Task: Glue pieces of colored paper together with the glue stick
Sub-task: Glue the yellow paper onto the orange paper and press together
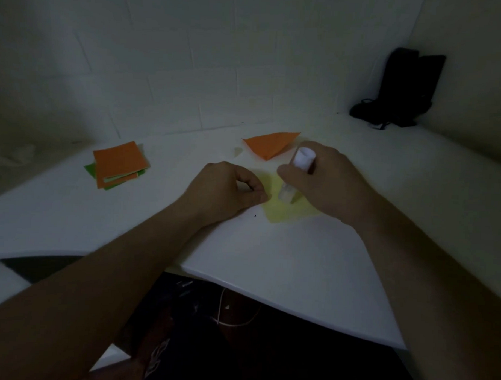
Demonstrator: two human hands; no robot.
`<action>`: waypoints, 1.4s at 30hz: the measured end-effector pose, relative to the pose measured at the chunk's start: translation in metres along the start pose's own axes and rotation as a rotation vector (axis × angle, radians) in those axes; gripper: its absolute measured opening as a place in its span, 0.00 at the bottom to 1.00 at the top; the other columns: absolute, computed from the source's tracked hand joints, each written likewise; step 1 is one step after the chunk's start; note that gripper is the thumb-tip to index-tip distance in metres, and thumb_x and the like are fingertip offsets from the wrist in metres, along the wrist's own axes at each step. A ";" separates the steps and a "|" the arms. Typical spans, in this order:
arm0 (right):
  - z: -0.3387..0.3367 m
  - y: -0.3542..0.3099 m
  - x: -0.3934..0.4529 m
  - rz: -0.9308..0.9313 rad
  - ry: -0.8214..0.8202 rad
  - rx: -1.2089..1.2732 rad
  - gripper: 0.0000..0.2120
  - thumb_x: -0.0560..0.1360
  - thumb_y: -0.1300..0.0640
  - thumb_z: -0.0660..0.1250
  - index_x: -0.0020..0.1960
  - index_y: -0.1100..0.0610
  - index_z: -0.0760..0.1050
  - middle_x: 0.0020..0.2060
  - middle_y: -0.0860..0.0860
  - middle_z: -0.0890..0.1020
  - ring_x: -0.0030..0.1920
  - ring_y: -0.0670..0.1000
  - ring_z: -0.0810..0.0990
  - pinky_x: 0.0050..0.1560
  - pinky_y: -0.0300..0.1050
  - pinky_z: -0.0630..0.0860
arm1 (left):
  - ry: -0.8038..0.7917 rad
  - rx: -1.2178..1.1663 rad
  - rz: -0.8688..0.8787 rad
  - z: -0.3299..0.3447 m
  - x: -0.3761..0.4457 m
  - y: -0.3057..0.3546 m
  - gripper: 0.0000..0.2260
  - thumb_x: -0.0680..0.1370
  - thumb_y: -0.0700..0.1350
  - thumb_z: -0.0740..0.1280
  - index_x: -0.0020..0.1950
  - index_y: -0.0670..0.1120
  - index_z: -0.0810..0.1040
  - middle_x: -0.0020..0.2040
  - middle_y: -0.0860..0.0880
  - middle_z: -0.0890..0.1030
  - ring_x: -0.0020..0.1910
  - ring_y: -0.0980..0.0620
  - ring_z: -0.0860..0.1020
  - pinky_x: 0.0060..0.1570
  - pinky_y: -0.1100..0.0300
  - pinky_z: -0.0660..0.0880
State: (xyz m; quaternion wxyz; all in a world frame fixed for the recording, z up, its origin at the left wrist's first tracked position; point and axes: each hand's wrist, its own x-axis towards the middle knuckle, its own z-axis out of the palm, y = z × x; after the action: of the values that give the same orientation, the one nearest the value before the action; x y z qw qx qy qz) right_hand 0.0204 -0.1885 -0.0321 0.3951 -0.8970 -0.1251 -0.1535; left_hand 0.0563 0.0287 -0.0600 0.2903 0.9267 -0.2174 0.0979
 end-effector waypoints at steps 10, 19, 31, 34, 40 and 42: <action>0.000 0.002 -0.002 0.000 -0.177 -0.083 0.16 0.75 0.48 0.71 0.35 0.41 0.65 0.31 0.37 0.73 0.32 0.33 0.73 0.30 0.29 0.64 | -0.008 -0.004 0.011 -0.001 -0.003 0.004 0.06 0.74 0.57 0.77 0.41 0.58 0.85 0.28 0.74 0.75 0.32 0.69 0.76 0.36 0.75 0.65; -0.006 0.008 -0.001 0.047 -0.147 0.034 0.14 0.73 0.51 0.70 0.35 0.56 0.69 0.31 0.49 0.72 0.30 0.47 0.70 0.34 0.47 0.67 | -0.029 -0.012 0.004 -0.001 -0.003 0.005 0.05 0.75 0.56 0.76 0.43 0.56 0.86 0.28 0.74 0.74 0.32 0.71 0.75 0.35 0.76 0.65; -0.004 0.013 0.000 -0.007 -0.126 -0.081 0.13 0.75 0.49 0.71 0.38 0.54 0.71 0.37 0.52 0.80 0.37 0.53 0.77 0.36 0.46 0.70 | -0.024 -0.019 0.010 -0.002 -0.003 0.006 0.05 0.75 0.56 0.77 0.42 0.56 0.85 0.28 0.74 0.74 0.33 0.71 0.75 0.36 0.77 0.65; -0.007 0.014 0.000 0.004 -0.167 -0.069 0.13 0.72 0.49 0.71 0.37 0.54 0.70 0.35 0.52 0.78 0.32 0.47 0.72 0.35 0.45 0.69 | -0.020 -0.014 0.006 -0.001 -0.003 0.006 0.05 0.74 0.56 0.77 0.42 0.57 0.85 0.28 0.75 0.74 0.33 0.73 0.75 0.36 0.77 0.65; -0.009 0.012 0.000 0.050 -0.172 -0.023 0.14 0.69 0.49 0.69 0.36 0.57 0.69 0.32 0.53 0.75 0.31 0.47 0.70 0.35 0.48 0.68 | -0.020 -0.007 0.011 -0.001 -0.003 0.006 0.05 0.75 0.56 0.77 0.43 0.56 0.86 0.29 0.76 0.74 0.32 0.73 0.74 0.37 0.77 0.64; -0.010 0.011 0.001 0.063 -0.089 0.059 0.13 0.69 0.50 0.68 0.35 0.58 0.70 0.30 0.50 0.75 0.31 0.47 0.72 0.34 0.48 0.69 | -0.025 -0.014 0.012 -0.001 -0.003 0.006 0.05 0.75 0.56 0.77 0.43 0.56 0.86 0.28 0.75 0.74 0.32 0.73 0.74 0.36 0.77 0.64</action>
State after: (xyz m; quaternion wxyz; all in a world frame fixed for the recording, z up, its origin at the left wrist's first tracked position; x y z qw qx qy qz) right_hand 0.0231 -0.2029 -0.0333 0.4198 -0.8945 -0.1187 -0.0973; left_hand 0.0506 0.0266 -0.0571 0.2936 0.9244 -0.2275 0.0865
